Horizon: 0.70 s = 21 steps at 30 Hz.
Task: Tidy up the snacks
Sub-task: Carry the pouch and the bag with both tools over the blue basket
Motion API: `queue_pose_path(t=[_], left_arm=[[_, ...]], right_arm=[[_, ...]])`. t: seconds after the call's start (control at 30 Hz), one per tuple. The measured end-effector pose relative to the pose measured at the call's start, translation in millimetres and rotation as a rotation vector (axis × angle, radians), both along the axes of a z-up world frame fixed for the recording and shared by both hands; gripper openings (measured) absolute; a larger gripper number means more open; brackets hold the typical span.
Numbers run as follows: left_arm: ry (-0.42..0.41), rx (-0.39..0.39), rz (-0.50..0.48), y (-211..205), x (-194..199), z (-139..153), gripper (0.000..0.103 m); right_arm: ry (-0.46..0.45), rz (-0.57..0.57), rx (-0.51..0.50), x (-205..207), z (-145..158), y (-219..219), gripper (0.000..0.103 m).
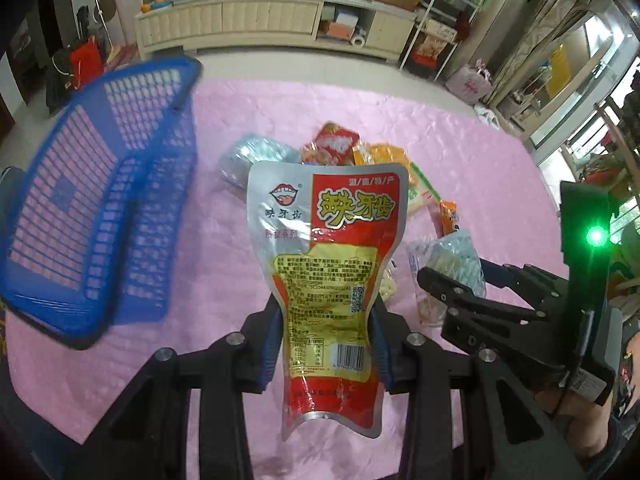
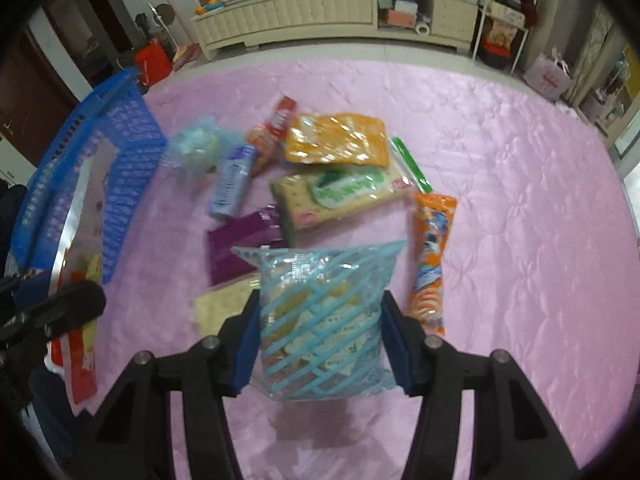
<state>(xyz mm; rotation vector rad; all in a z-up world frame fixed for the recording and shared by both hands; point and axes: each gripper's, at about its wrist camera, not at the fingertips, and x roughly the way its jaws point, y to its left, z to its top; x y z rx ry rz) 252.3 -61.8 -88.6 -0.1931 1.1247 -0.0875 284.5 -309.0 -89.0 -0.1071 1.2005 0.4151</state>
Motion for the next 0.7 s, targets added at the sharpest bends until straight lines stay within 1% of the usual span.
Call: queue_pose_path(t=[0.1,0.17,0.27,0.43,0.53,0.7], left_arm=[[-0.044,0.016,-0.024,15,-13,24,0.036],[-0.084,0.028,-0.034,29,-24,42,0.036],[-0.110,0.023,-0.033,52,-32,59,0.036],[-0.143,0.057,-0.042,86,-41,80,0.036],[-0.162,0.070,-0.039,111,-45,89,0.036],[-0.166,0.061,-0.004,157,-40,98,0.036]], right_arm=[[-0.015,0.014,0.015,-11,25,10,0.060],[-0.039,0.029,0.004,-21,43,12,0.060],[-0.071,0.049,0.003,-32,66,28,0.060],[-0.130,0.078,0.025,-45,107,60,0.060],[-0.142,0.102,0.059,-47,123,85,0.060],[-0.159,0.146,0.090,-46,138,127,0.060]])
